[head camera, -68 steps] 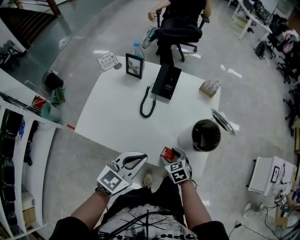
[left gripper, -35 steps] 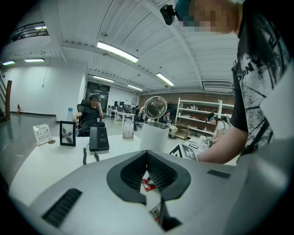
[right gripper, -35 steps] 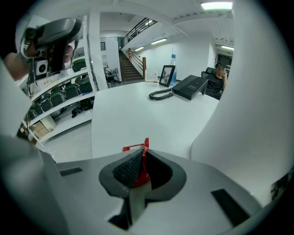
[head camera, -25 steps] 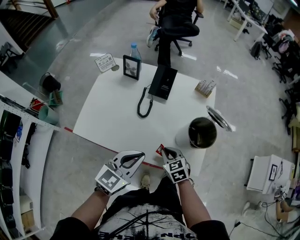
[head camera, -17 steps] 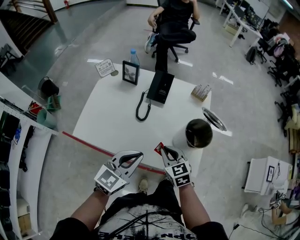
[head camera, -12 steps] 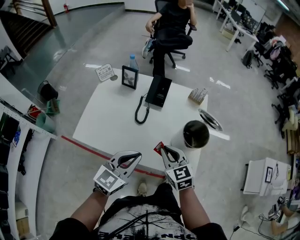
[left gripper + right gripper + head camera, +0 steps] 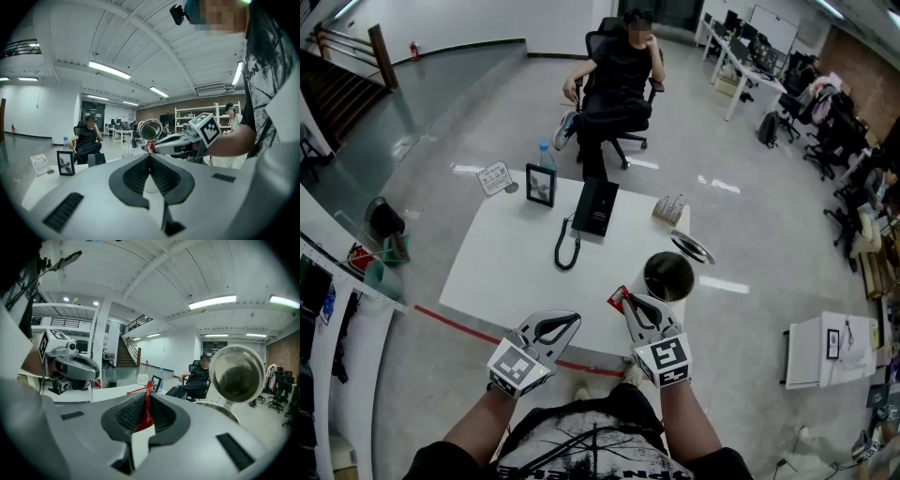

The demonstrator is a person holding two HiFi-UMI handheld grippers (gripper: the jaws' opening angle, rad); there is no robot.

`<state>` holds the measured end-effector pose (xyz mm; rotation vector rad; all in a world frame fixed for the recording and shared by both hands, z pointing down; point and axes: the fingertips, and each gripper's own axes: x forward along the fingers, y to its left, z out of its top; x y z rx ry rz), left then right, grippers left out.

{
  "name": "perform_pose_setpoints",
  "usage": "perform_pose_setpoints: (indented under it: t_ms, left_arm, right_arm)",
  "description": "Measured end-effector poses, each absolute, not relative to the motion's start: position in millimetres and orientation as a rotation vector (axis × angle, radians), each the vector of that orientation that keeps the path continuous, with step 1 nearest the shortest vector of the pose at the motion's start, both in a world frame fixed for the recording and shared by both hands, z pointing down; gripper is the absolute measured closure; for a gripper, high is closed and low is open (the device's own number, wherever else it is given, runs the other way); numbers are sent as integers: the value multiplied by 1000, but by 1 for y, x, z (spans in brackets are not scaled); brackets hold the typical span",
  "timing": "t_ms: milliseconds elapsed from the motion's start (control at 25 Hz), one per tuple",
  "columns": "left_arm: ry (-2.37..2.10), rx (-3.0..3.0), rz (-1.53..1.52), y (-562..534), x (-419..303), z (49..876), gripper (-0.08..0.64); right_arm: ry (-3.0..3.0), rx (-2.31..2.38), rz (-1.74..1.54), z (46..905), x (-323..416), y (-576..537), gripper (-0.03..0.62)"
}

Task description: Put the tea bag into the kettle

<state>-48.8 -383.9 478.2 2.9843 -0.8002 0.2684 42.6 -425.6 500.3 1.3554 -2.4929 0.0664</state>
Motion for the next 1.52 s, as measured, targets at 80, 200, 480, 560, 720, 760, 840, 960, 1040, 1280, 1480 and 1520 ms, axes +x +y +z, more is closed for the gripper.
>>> perform_pose_setpoints:
  t_ms: [80, 200, 480, 560, 720, 760, 840, 960, 1040, 1280, 1480, 1520]
  left_arm:
    - [-771, 3001, 261, -386, -39, 477, 551]
    - [-729, 3017, 250, -391, -22, 476, 551]
    - [-634, 3045, 198, -403, 25, 466, 551]
    - [-619, 3052, 182, -408, 37, 463, 552]
    - [-605, 3051, 160, -420, 56, 463, 552]
    - [-603, 3050, 156, -422, 60, 464, 552]
    - [-596, 3050, 147, -426, 67, 464, 552]
    - [-599, 3042, 149, -432, 74, 467, 552]
    - [-608, 3030, 140, -437, 78, 467, 552]
    - [-620, 3004, 118, -441, 86, 469, 551]
    - [-615, 2995, 126, -441, 88, 474, 552]
    - [-617, 2995, 126, -441, 88, 474, 551]
  right_arm:
    - [-2480, 1384, 52, 495, 53, -428, 557]
    - [-2457, 1437, 38, 487, 74, -433, 557]
    - [-2386, 1522, 49, 480, 124, -435, 557]
    - [-2368, 1534, 48, 478, 136, -438, 557]
    - [-2356, 1544, 38, 479, 155, -448, 557]
    - [-2354, 1543, 39, 480, 159, -450, 557]
    - [-2349, 1534, 48, 481, 164, -454, 557]
    - [-2348, 1505, 57, 486, 168, -461, 557]
    - [-2344, 1482, 68, 491, 169, -464, 555]
    - [-2323, 1447, 98, 501, 172, -468, 555]
    - [-2312, 1391, 150, 513, 166, -468, 428]
    - [-2313, 1389, 150, 514, 165, -468, 422]
